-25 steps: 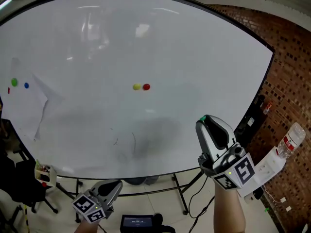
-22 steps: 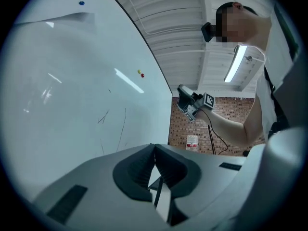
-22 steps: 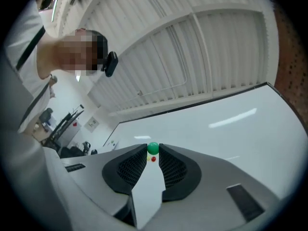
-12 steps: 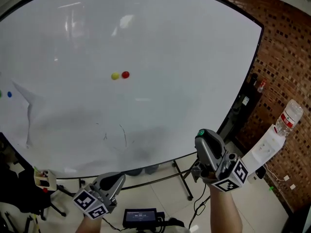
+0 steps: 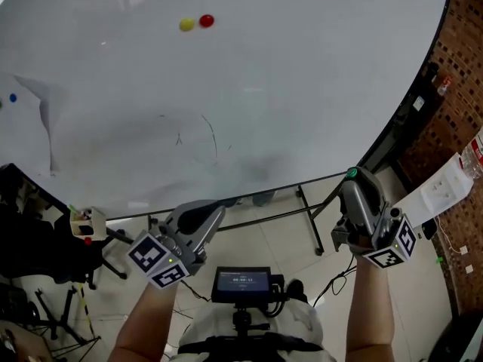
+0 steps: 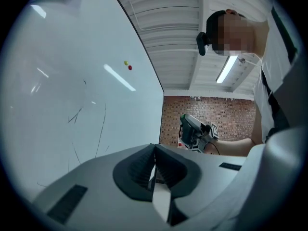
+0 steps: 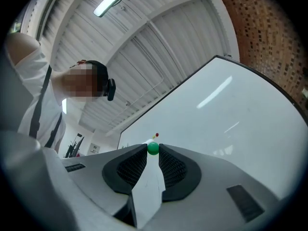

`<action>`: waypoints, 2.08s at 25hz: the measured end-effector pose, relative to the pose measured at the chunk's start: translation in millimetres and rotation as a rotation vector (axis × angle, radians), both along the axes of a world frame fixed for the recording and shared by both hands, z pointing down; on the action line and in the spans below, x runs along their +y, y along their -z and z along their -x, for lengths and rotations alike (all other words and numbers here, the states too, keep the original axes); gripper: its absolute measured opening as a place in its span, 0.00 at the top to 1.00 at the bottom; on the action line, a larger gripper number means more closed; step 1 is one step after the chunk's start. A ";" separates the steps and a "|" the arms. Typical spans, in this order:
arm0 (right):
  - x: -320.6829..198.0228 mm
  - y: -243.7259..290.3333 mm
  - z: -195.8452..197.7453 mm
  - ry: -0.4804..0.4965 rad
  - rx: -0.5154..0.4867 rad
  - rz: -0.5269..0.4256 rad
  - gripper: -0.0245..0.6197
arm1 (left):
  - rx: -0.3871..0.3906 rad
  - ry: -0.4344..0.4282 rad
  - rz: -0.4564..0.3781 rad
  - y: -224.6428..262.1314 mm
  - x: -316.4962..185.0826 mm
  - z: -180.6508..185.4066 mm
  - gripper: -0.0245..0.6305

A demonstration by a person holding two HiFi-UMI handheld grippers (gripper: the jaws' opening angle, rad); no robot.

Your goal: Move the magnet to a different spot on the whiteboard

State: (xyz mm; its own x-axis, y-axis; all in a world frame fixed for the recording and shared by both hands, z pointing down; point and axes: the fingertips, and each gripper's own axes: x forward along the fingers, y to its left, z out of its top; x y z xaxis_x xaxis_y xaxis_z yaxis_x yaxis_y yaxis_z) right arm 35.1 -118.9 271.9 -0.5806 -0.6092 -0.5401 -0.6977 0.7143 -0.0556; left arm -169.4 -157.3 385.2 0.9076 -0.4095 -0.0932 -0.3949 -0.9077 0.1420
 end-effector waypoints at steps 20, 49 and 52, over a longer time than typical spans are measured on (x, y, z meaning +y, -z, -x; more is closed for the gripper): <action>8.3 -96.9 -96.4 0.179 -0.067 0.187 0.82 | -0.043 0.046 0.079 -20.5 11.5 -120.1 0.91; 25.0 -115.7 -169.5 0.212 -0.104 0.200 0.82 | -0.116 -0.004 0.043 -13.6 33.8 -224.9 0.91; 21.1 -115.2 -172.5 0.205 -0.099 0.199 0.82 | -0.131 -0.004 0.041 -12.2 30.8 -227.5 0.91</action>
